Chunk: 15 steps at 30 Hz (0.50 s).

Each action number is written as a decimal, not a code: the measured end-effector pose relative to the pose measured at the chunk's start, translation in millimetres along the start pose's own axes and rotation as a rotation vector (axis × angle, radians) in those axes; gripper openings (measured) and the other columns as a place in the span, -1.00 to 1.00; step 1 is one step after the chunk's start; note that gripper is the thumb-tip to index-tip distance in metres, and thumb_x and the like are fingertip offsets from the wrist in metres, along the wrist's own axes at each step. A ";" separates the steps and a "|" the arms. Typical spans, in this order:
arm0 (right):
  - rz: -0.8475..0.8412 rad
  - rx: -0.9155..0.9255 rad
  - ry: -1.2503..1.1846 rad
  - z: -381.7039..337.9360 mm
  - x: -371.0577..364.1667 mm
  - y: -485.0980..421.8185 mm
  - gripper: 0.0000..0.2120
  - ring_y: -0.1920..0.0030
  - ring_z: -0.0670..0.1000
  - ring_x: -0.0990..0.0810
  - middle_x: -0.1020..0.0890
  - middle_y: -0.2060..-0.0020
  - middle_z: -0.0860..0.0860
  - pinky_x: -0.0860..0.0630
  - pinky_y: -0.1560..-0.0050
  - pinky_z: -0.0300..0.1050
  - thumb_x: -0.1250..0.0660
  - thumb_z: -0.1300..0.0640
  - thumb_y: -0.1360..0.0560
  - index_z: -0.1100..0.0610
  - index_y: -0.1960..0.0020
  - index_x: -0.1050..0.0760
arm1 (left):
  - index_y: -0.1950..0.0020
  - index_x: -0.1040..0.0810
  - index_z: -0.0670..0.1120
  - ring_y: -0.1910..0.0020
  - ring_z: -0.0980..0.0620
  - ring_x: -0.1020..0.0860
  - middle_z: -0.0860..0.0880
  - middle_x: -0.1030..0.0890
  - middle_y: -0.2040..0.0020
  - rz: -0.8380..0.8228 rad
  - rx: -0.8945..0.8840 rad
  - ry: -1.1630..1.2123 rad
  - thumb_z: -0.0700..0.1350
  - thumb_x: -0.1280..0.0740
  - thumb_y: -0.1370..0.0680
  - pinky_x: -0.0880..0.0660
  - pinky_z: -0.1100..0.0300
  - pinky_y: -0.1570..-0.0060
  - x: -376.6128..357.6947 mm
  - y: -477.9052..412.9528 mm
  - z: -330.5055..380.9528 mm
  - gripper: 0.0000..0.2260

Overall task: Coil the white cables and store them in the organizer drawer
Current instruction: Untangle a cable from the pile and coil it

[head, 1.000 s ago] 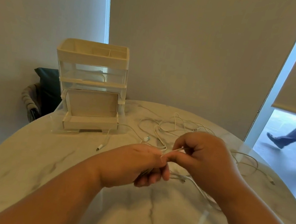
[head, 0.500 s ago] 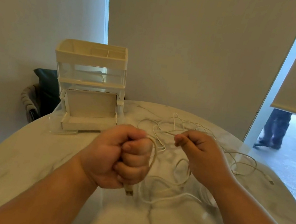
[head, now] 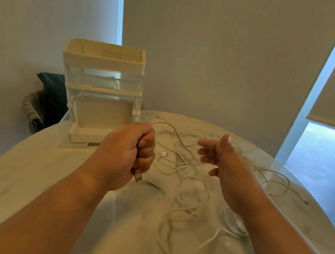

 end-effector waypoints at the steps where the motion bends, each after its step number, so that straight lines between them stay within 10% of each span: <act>1: 0.106 0.005 -0.010 0.7 6.8 -2.6 -0.33 0.03 -0.08 -0.59 -0.67 0.06 -0.11 -0.40 0.05 -0.09 -0.07 -0.61 -0.33 -0.16 -0.02 -0.65 | 0.45 -0.21 -0.03 0.53 0.05 -0.10 0.01 -0.12 0.49 0.008 0.001 0.001 -0.11 -0.01 -0.65 -0.08 0.20 0.52 0.4 -0.1 0.5 -0.56; 4: 0.234 -0.024 0.093 -5.4 31.3 -0.2 -0.66 0.19 0.00 -0.53 -0.61 0.24 -0.05 -0.40 0.15 -0.03 -0.28 -0.27 -0.48 -0.02 0.11 -0.63 | 0.45 -0.20 -0.02 0.53 0.05 -0.09 0.01 -0.12 0.49 0.031 -0.021 0.028 -0.11 -0.02 -0.65 -0.08 0.19 0.52 2.8 0.6 3.2 -0.57; 9: -0.365 -0.263 0.484 -3.7 12.1 19.3 -0.51 0.30 -0.09 -0.58 -0.70 0.27 -0.02 -0.49 0.22 -0.15 -0.45 -0.40 -0.28 0.02 0.14 -0.67 | 0.44 -0.21 -0.03 0.53 0.04 -0.09 0.01 -0.12 0.50 0.079 -0.116 0.112 -0.07 0.01 -0.68 -0.11 0.18 0.53 6.6 1.5 11.9 -0.55; 15: -0.136 -0.233 0.366 6.1 -17.7 15.6 -0.85 0.32 -0.03 -0.53 -0.68 0.23 0.18 -0.47 0.25 -0.10 -0.37 0.19 -0.53 0.26 0.17 -0.55 | 0.46 -0.21 -0.01 0.52 0.04 -0.08 0.02 -0.12 0.50 0.129 -0.188 0.145 -0.09 0.01 -0.67 -0.06 0.12 0.46 15.3 2.6 20.7 -0.54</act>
Point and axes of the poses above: each hand's wrist, its own y-axis away from the middle knuckle, its own x-axis out of the back of the hand, z = x × y, the point moved 2 cm from there along -y, towards the middle knuckle
